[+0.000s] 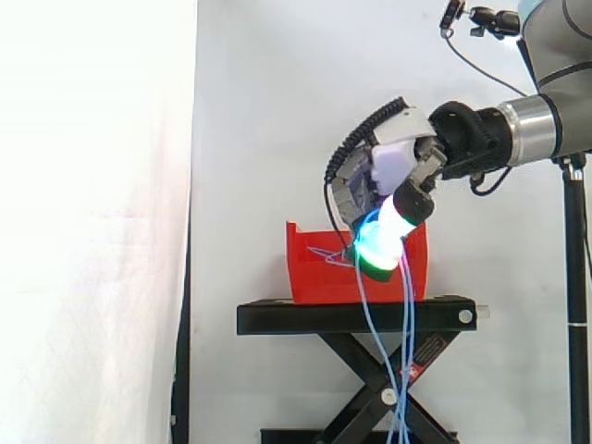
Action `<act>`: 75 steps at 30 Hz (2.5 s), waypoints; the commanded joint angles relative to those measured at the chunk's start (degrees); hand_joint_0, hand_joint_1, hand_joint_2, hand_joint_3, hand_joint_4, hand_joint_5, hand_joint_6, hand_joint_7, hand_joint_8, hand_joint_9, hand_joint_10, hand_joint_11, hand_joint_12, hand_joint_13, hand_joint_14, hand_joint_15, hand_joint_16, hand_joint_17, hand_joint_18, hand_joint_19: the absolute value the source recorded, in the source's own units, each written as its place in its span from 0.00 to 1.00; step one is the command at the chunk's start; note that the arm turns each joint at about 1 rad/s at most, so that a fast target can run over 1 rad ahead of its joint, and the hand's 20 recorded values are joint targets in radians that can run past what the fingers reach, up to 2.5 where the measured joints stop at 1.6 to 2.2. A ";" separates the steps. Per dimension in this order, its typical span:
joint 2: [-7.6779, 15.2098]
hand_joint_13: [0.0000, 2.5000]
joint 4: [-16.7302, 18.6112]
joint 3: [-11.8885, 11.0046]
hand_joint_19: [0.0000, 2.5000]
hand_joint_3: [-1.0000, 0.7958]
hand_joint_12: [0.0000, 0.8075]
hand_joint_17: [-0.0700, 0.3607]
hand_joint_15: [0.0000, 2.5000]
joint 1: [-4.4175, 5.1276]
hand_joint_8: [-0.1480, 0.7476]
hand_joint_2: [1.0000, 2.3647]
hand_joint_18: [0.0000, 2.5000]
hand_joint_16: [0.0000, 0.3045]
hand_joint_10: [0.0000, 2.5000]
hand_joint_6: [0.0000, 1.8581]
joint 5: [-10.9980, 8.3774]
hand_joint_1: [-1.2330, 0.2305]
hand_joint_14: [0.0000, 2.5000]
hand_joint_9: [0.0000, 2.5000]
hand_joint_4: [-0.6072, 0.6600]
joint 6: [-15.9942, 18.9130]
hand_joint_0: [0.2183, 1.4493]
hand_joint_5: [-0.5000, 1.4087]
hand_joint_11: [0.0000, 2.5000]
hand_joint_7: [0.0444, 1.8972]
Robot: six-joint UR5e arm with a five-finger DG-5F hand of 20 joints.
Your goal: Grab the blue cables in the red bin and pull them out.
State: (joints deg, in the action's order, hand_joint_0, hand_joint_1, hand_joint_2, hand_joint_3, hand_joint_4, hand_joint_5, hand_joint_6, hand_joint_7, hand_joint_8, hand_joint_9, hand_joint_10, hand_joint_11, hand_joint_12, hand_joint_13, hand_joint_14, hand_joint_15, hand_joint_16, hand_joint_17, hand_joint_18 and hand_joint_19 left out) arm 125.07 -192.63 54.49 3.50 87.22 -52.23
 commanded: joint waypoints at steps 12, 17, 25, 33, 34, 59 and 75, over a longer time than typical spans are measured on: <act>0.00 0.42 14.74 0.00 0.75 0.00 0.37 0.36 0.31 -0.69 0.42 0.00 0.46 0.13 0.01 0.63 10.60 0.20 1.00 0.52 0.61 -36.76 0.58 0.68 0.50 0.18; 0.00 0.42 19.14 0.00 0.75 0.00 0.37 0.36 0.31 -0.86 0.42 0.00 0.46 0.12 0.01 0.63 10.77 0.20 1.00 0.52 0.61 -38.43 0.58 0.68 0.49 0.18; -0.09 0.43 26.87 0.00 0.75 0.00 0.37 0.36 0.31 -1.21 0.42 0.00 0.46 0.13 0.01 0.62 11.21 0.20 1.00 0.52 0.61 -43.08 0.58 0.68 0.49 0.18; -1.32 0.43 36.54 0.00 0.74 0.00 0.37 0.36 0.32 -1.21 0.42 0.00 0.46 0.12 0.01 0.62 17.28 0.20 1.00 0.52 0.61 -48.27 0.58 0.68 0.49 0.18; -1.32 0.43 36.98 0.00 0.74 0.00 0.37 0.36 0.31 -1.21 0.42 0.00 0.46 0.12 0.01 0.62 18.24 0.20 1.00 0.52 0.61 -48.80 0.58 0.68 0.50 0.18; -1.41 0.43 33.38 4.22 0.75 0.00 0.37 0.36 0.31 -0.77 0.42 0.00 0.46 0.12 0.01 0.61 7.08 0.20 1.00 0.52 0.61 -24.63 0.58 0.68 0.50 0.19; -1.32 0.43 23.36 4.83 0.74 0.00 0.36 0.36 0.31 1.60 0.42 0.00 0.46 0.12 0.01 0.60 -4.70 0.20 1.00 0.52 0.61 10.53 0.58 0.69 0.49 0.19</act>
State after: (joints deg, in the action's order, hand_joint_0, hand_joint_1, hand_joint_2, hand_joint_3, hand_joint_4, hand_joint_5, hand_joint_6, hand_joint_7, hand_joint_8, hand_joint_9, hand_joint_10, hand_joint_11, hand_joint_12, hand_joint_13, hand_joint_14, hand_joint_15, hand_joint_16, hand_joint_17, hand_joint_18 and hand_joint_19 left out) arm 123.74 -167.38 59.31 4.67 84.74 -59.11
